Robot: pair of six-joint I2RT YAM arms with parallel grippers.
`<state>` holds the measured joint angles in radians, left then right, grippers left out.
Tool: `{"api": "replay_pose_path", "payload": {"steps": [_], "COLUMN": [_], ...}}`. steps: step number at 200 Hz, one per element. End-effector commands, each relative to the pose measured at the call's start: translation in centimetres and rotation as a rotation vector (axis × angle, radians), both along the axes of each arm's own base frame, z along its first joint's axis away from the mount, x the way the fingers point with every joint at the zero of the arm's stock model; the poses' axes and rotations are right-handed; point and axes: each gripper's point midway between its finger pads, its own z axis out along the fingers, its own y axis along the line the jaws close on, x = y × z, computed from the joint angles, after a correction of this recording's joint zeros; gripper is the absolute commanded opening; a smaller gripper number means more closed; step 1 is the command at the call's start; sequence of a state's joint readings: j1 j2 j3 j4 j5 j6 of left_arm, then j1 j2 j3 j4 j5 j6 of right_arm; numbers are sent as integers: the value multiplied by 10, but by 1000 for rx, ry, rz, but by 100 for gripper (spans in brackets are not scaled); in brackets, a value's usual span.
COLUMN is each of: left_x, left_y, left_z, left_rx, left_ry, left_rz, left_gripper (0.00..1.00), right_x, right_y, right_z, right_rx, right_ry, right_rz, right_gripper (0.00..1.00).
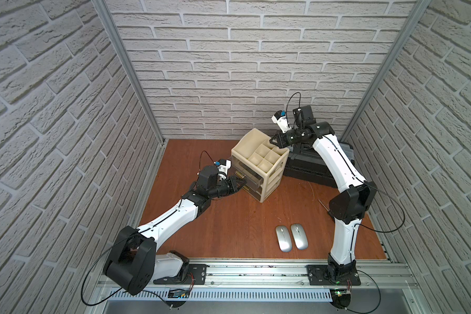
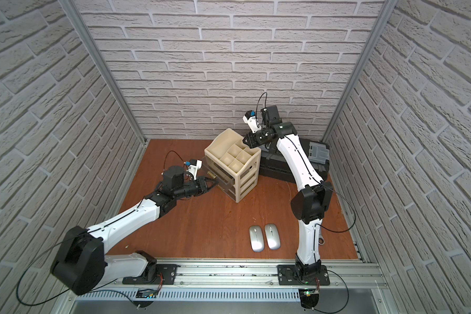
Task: Take the mice out of the drawer
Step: Close the drawer in the storage box.
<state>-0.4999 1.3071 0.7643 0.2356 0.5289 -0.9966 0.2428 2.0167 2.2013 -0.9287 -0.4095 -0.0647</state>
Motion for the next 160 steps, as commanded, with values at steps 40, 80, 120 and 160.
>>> {"api": "replay_pose_path", "payload": {"steps": [40,80,120,160], "left_x": [25,29,32,26], "left_y": [-19,-37,-49,-54], "left_z": [23,21,17,16], "left_rx": [-57,-78,-86,-80], "left_ry": [-91,-90,-86,-71], "left_rz": [-1,-9,-1,-12], "left_gripper": [0,0,0,0], "right_x": [-19,-24,-24,-9], "right_y": [4,4,3,-22], "right_z": [-22,-14,-16,-8], "right_rx": [-33,-30,-41,-127], "right_ry": [67,50,50,-10], "right_rz": [24,25,23,-120], "right_gripper": [17,17,18,27]}}
